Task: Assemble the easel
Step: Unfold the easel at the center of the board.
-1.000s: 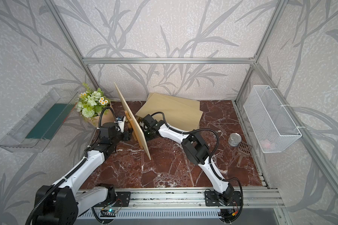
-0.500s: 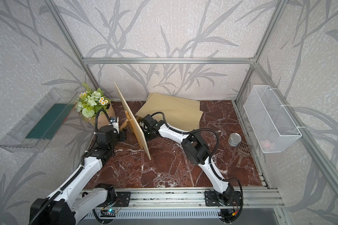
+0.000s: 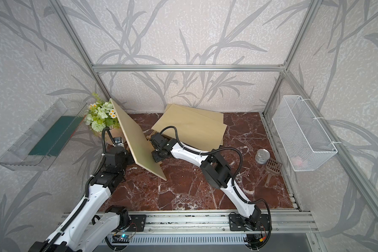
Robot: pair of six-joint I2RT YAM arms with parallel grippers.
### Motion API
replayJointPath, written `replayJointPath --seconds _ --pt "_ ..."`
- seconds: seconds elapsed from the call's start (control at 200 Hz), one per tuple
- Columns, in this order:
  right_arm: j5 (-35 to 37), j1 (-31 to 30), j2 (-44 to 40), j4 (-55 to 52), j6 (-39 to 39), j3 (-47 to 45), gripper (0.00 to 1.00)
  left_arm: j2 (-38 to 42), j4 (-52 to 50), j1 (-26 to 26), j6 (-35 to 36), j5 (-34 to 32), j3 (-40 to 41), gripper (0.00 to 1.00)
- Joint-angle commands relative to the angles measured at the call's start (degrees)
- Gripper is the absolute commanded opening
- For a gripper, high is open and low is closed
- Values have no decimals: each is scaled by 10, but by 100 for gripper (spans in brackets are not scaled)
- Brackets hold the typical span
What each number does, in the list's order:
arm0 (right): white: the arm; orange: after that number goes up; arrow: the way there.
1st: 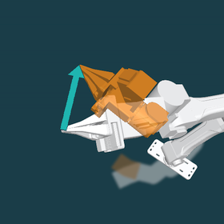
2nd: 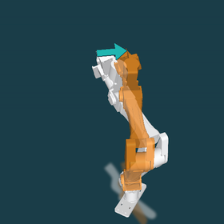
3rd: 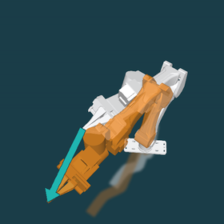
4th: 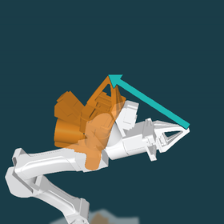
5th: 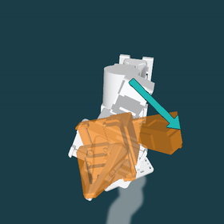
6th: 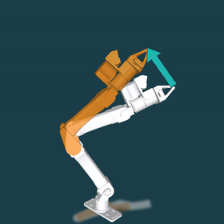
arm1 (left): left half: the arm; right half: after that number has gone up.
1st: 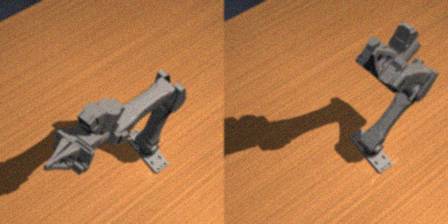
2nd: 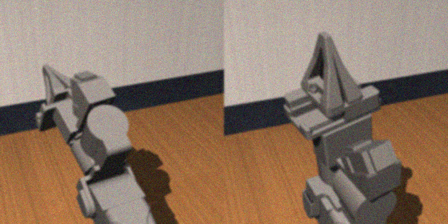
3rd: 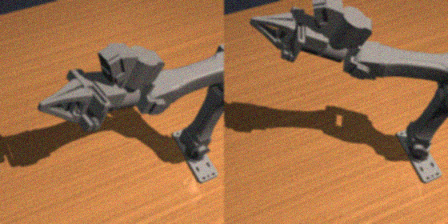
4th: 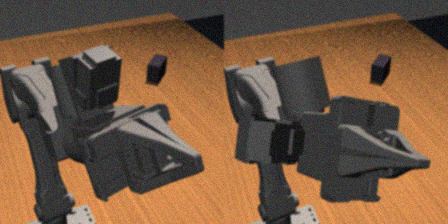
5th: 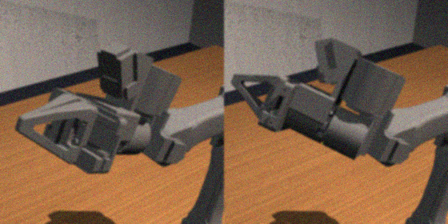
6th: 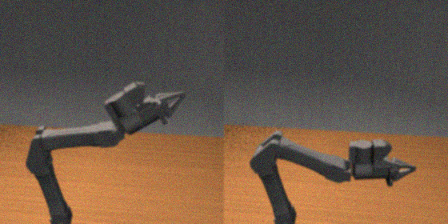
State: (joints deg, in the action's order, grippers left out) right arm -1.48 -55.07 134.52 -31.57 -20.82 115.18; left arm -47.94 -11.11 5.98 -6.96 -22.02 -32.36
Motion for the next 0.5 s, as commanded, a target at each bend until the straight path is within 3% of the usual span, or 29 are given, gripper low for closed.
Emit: replayJointPath --seconds 0.0,0.245,0.495 --pt "90 -5 8 -112 10 -6 9 15 9 -12 -49 -123 -13 79" --pt "76 -17 23 -118 -16 2 11 26 -63 -14 -104 -147 -48 83" --pt "72 -13 11 -118 -23 4 32 53 -193 -14 -126 -121 -147 88"
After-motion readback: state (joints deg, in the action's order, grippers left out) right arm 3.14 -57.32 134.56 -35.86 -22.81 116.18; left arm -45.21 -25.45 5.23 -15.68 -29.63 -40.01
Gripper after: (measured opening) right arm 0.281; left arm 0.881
